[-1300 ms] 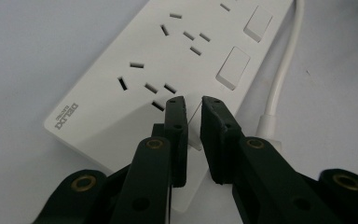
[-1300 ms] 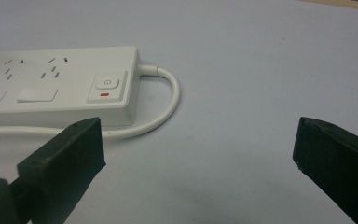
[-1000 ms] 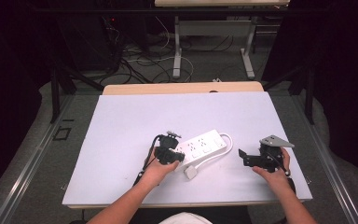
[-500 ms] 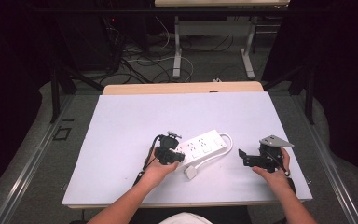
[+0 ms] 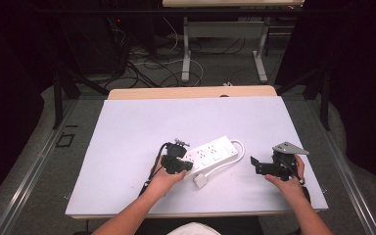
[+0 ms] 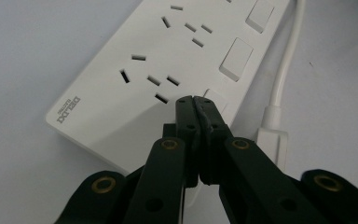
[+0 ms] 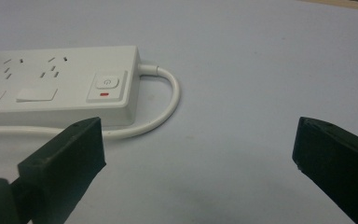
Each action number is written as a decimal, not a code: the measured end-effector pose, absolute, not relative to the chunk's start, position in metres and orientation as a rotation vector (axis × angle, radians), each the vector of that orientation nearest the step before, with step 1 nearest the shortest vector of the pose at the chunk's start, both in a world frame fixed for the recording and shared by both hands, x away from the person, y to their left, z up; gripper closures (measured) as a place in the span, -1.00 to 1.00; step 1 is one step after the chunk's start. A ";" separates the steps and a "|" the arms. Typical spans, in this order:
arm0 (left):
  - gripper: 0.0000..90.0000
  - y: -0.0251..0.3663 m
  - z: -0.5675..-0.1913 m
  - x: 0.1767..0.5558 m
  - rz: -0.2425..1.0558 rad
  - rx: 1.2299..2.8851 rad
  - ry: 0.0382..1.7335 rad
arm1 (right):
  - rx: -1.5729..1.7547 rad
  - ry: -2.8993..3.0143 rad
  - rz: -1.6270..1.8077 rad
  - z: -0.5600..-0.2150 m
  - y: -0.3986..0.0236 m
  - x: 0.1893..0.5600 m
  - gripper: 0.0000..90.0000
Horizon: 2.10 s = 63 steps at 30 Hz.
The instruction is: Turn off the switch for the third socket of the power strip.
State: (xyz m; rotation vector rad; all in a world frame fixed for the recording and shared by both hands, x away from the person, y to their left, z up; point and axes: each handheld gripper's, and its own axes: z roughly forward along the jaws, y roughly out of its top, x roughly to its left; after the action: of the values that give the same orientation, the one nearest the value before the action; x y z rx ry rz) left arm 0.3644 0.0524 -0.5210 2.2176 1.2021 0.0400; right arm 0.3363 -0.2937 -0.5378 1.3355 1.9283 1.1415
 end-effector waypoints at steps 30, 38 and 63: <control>0.54 0.054 -0.515 0.362 0.083 2.223 1.145 | 1.334 1.928 1.138 -0.538 -0.294 0.336 -0.96; 0.38 0.056 -0.510 0.362 0.088 2.224 1.126 | 1.335 1.928 1.138 -0.538 -0.294 0.336 -0.96; -0.13 0.071 -0.485 0.365 0.151 2.201 1.069 | 1.340 1.930 1.139 -0.538 -0.294 0.336 -0.96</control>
State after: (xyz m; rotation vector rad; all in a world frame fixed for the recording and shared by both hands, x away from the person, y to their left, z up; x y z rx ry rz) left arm 0.3649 0.0711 -0.4854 2.2008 1.0691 0.1508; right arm 0.3358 -0.2938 -0.5384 1.3396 1.9301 1.1387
